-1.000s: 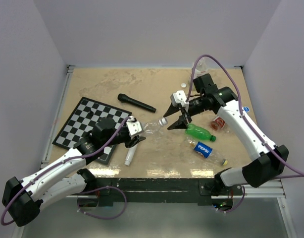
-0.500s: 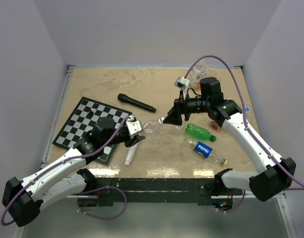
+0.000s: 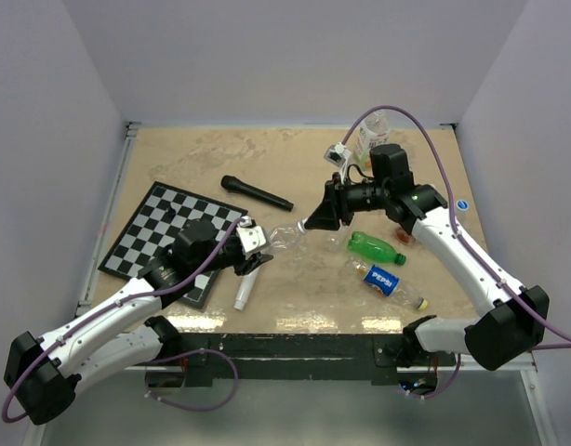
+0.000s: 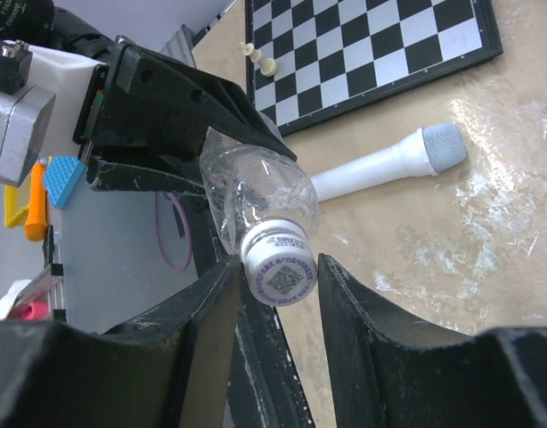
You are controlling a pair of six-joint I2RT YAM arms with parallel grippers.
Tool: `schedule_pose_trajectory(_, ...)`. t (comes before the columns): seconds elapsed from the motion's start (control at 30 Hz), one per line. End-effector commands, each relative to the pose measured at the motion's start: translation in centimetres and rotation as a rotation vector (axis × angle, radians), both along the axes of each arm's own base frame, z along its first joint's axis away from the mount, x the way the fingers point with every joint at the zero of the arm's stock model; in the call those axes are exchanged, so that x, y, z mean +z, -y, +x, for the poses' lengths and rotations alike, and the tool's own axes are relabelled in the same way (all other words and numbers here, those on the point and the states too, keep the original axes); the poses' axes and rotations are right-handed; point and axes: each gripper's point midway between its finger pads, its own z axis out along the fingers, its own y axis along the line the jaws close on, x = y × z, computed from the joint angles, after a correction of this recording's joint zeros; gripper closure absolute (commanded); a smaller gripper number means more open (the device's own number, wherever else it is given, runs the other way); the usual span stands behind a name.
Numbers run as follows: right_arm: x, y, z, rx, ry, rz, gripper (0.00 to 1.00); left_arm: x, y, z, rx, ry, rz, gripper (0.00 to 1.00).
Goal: Unscrew the bottle caps
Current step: Unscrew the bottle cap from the plastic bottle.
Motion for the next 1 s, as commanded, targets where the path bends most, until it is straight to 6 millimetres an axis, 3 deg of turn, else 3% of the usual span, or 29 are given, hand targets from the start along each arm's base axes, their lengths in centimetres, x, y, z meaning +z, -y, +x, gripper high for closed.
schedule_pose_trajectory(0.0, 0.8, -0.5, -0.9, 0.052, 0.004, 0.040, 0.57, 2.1, 0.3, 0.5, 0.006, 0.051, -0.052, 1.00)
schedule_pose_trajectory(0.1, 0.8, -0.5, -1.1, 0.064, 0.001, 0.042, 0.59, 2.2, 0.3, 0.5, 0.006, 0.051, -0.053, 1.00)
schedule_pose_trajectory(0.23, 1.0, -0.7, -1.4, 0.103, 0.009, 0.054, 0.74, 2.3, 0.3, 0.5, 0.006, 0.053, -0.054, 1.00)
schedule_pose_trajectory(0.4, 1.2, -0.7, -1.7, 0.176, 0.072, 0.055, 0.86, 2.1, 0.3, 0.5, 0.006, 0.050, -0.051, 1.00)
schedule_pose_trajectory(0.5, 1.0, -0.6, -1.8, 0.269, 0.200, 0.031, 0.98, 2.2, 0.3, 0.5, 0.004, 0.051, -0.052, 1.00)
schedule_pose_trajectory(0.57, 0.7, -0.3, -2.6, 0.401, 0.318, 0.028, 0.98, 2.2, 0.4, 0.5, 0.003, 0.050, -0.054, 1.00)
schedule_pose_trajectory(0.63, 0.0, 0.3, -3.7, 0.609, 0.546, 0.043, 0.98, 2.2, 0.4, 0.5, 0.001, 0.052, -0.055, 1.00)
schedule_pose_trajectory(0.67, -0.6, 0.6, -4.6, 0.675, 0.541, 0.042, 0.98, 2.3, 0.4, 0.4, 0.002, 0.051, -0.055, 1.00)
schedule_pose_trajectory(0.97, -1.7, 0.4, -1.8, 0.959, 1.190, -0.039, 1.00, 2.3, 0.3, 0.5, 0.004, 0.054, -0.055, 1.00)
